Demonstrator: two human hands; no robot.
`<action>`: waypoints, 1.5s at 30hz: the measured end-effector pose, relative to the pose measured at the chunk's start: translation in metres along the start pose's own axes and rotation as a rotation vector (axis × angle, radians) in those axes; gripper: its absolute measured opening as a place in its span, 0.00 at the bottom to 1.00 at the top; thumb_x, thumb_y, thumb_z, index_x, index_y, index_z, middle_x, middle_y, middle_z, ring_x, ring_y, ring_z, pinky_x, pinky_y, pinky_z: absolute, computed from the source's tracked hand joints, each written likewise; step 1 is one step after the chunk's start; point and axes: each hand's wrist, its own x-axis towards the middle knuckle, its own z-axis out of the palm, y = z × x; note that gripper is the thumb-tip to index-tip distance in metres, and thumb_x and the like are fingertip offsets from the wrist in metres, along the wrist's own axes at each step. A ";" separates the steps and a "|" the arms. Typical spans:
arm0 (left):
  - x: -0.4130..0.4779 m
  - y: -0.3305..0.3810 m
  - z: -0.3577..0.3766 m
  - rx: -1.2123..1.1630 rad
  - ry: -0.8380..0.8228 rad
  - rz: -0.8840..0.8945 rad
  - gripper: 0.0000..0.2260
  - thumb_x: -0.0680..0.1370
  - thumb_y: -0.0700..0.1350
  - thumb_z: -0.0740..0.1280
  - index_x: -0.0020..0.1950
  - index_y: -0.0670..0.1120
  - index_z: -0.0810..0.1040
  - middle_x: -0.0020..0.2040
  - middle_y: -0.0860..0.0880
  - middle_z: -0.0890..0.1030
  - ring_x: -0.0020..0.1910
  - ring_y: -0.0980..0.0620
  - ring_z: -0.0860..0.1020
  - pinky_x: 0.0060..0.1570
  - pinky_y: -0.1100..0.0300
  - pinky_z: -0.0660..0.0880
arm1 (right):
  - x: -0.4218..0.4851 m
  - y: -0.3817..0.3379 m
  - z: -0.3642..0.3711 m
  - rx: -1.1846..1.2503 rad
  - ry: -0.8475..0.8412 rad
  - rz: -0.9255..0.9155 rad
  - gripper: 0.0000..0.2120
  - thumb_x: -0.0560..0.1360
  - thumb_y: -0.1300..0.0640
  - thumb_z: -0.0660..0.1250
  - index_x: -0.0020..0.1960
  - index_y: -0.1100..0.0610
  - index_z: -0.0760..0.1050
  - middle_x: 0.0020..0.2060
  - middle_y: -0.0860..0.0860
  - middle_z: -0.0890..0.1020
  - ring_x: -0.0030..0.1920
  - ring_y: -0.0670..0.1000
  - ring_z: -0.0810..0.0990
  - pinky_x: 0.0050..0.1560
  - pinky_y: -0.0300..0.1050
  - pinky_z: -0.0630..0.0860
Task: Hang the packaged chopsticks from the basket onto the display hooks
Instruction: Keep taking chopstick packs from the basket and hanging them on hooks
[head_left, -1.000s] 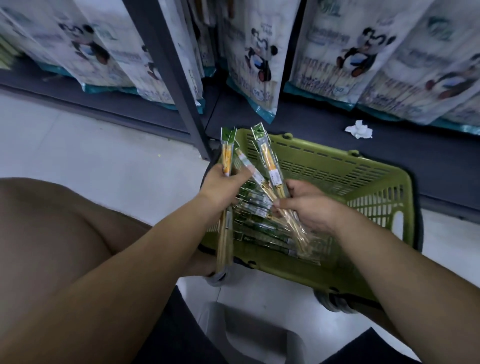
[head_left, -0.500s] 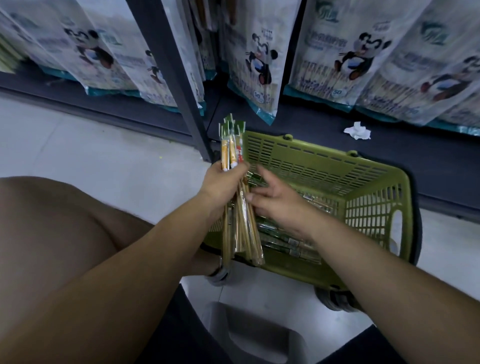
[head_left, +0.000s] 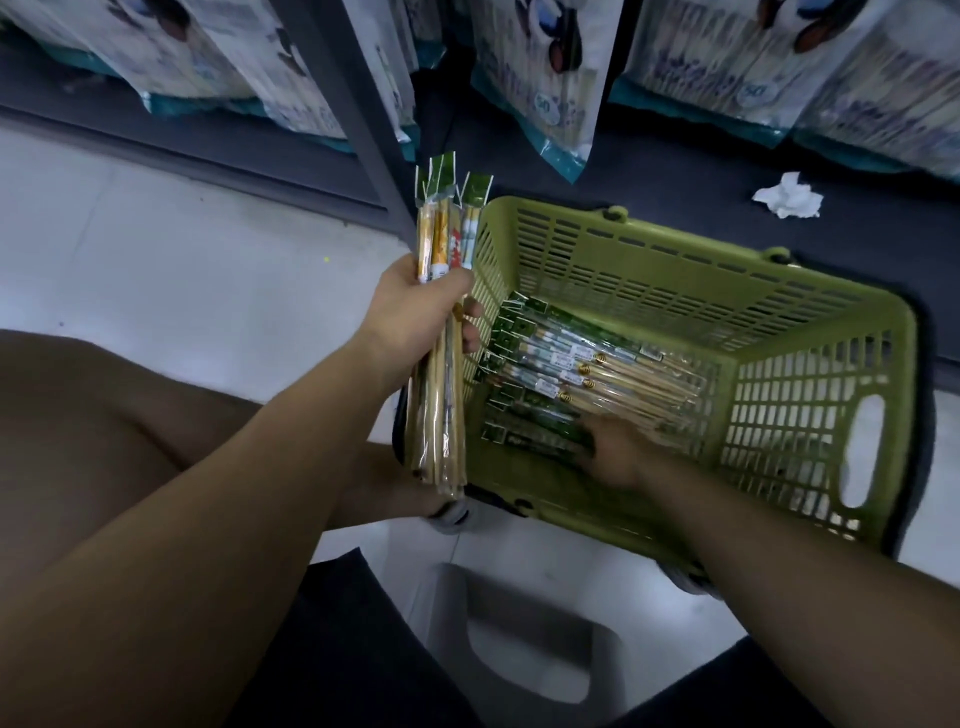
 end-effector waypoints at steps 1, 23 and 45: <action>0.001 0.000 0.001 -0.001 0.001 0.001 0.14 0.81 0.38 0.66 0.66 0.36 0.71 0.36 0.41 0.79 0.27 0.46 0.76 0.33 0.51 0.81 | 0.004 0.003 0.006 -0.045 -0.018 0.007 0.27 0.78 0.50 0.70 0.76 0.52 0.68 0.70 0.58 0.74 0.67 0.59 0.74 0.65 0.49 0.73; 0.007 -0.005 0.003 0.000 0.003 0.034 0.09 0.81 0.40 0.67 0.61 0.42 0.74 0.35 0.44 0.81 0.27 0.47 0.78 0.33 0.52 0.82 | 0.022 0.014 0.015 -0.086 -0.179 0.017 0.13 0.81 0.50 0.67 0.63 0.52 0.79 0.57 0.54 0.81 0.53 0.52 0.79 0.55 0.46 0.76; -0.038 0.030 0.067 -0.185 -0.266 0.073 0.11 0.75 0.45 0.78 0.54 0.44 0.82 0.45 0.46 0.87 0.41 0.48 0.85 0.45 0.50 0.83 | -0.135 -0.096 -0.149 0.836 0.521 -0.305 0.13 0.80 0.52 0.70 0.62 0.54 0.81 0.52 0.47 0.85 0.48 0.43 0.85 0.53 0.36 0.77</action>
